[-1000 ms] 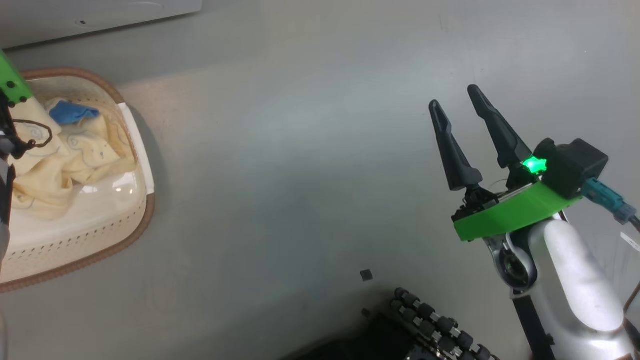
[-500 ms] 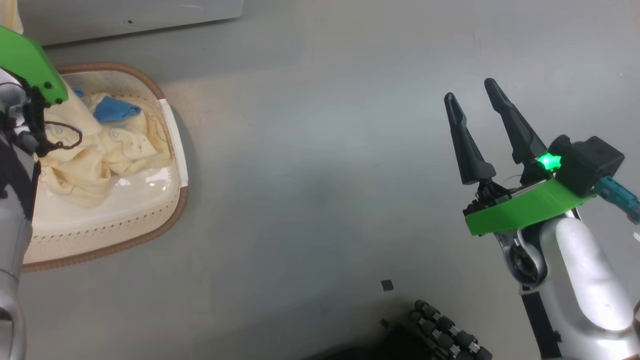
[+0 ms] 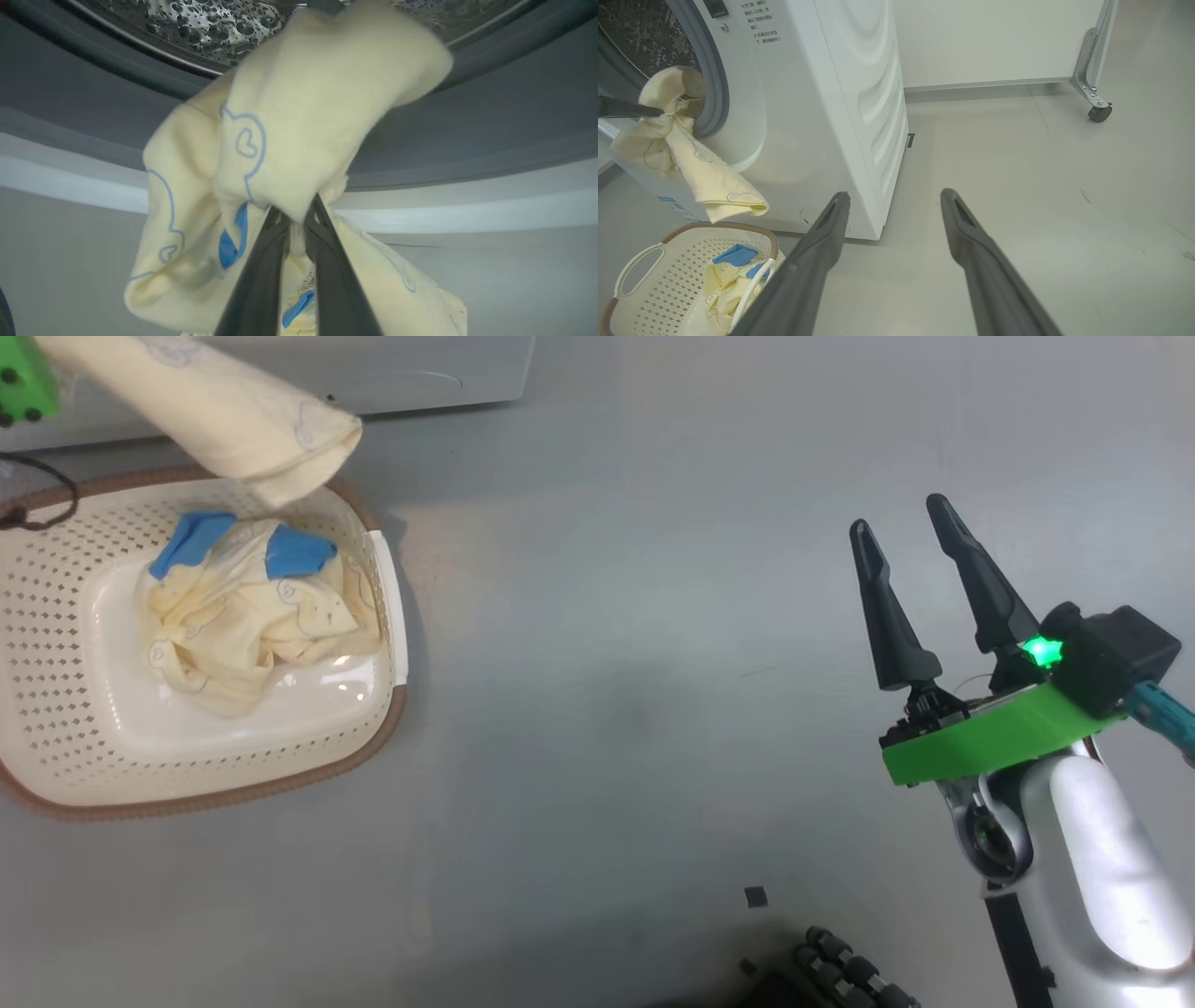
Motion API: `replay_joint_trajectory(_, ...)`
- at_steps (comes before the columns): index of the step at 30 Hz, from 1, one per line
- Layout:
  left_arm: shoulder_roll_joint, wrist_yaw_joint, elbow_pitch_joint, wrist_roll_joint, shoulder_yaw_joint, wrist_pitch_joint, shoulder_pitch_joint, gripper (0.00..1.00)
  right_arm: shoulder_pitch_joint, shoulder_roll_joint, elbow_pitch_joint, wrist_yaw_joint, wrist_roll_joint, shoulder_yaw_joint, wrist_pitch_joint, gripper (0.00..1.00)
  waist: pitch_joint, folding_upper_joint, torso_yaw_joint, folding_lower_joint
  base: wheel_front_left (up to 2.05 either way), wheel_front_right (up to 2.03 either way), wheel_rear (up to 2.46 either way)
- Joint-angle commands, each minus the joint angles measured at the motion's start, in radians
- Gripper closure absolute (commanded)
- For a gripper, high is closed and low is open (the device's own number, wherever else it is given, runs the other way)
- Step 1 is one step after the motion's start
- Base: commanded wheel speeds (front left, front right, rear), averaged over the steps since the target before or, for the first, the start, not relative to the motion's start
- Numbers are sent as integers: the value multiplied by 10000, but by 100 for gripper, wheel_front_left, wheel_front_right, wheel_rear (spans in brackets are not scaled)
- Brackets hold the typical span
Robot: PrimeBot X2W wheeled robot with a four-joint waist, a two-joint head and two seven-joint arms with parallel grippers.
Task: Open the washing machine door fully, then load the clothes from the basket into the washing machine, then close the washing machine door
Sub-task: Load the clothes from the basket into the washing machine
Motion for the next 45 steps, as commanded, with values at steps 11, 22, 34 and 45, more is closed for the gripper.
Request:
replay_joint_trajectory(11,1919,827,-2918,793,526,798,-924,100,57,-26,-321,35,34,478,-86,0,304,0,-575,1,0,0,0)
replay_joint_trajectory(22,2405,508,-1827,1616,471,-775,-2348,100,-213,-26,-600,35,368,840,-93,0,741,0,-1252,1,0,0,0)
replay_joint_trajectory(34,2708,-246,-297,2082,275,-2077,-4103,100,-340,-26,-716,35,828,1295,-94,0,1240,0,-1975,1,0,0,0)
replay_joint_trajectory(45,2694,-458,724,2627,78,-4629,-5205,100,-352,-26,-548,35,1229,1481,-95,0,1634,0,-2372,1,0,0,0)
